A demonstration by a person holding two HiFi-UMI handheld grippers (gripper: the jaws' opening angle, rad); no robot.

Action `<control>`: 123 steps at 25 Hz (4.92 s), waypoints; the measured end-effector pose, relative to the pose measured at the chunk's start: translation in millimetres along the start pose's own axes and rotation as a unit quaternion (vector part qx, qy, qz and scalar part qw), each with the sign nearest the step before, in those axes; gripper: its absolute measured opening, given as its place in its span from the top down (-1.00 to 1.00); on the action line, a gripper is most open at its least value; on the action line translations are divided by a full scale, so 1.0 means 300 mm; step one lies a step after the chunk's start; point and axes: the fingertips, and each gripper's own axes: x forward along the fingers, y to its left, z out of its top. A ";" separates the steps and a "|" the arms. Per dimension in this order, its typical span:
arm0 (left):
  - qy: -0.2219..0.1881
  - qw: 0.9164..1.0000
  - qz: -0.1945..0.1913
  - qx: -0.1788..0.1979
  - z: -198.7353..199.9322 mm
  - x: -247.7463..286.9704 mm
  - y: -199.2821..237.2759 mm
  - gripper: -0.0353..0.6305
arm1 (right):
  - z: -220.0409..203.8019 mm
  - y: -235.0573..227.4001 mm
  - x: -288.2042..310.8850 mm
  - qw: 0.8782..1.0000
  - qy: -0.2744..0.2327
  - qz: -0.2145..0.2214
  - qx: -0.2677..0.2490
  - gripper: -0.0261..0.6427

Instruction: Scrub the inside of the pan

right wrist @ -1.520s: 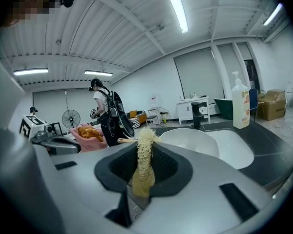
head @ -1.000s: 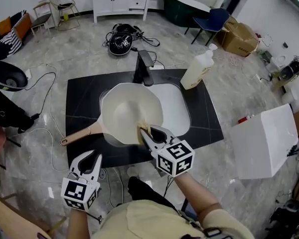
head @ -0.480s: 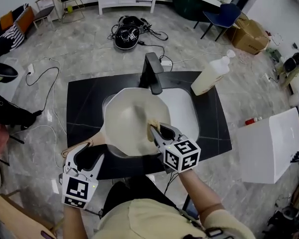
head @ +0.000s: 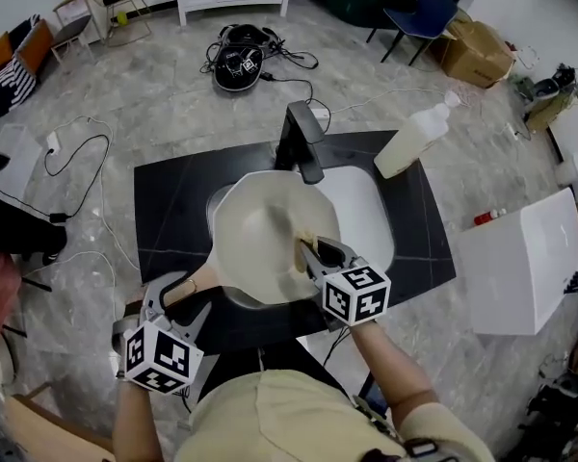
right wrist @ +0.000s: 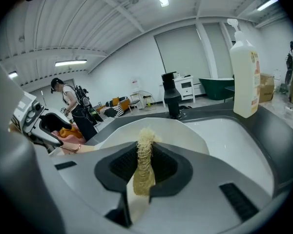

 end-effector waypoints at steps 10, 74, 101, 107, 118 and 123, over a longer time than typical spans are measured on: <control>0.031 0.992 -0.119 0.019 -0.092 0.091 -0.017 0.22 | 0.032 0.028 0.113 0.997 0.005 -0.075 0.030 0.71; 0.073 0.991 -0.091 -0.061 -0.104 0.255 -0.001 0.27 | -0.027 0.303 0.575 0.979 0.099 0.135 -0.119 0.71; 0.095 0.987 -0.108 -0.067 -0.105 0.260 -0.006 0.27 | -0.295 0.413 0.319 0.908 0.288 0.258 -0.160 0.71; 0.108 0.986 -0.108 -0.066 -0.105 0.266 -0.007 0.27 | -0.374 0.362 0.258 0.878 0.356 0.263 -0.182 0.71; 0.128 0.984 -0.109 -0.067 -0.105 0.265 -0.011 0.26 | -0.472 0.234 0.175 0.824 0.443 0.223 -0.274 0.71; 0.132 0.983 -0.105 -0.068 -0.106 0.268 -0.010 0.26 | -0.498 0.158 0.123 0.813 0.478 0.204 -0.261 0.71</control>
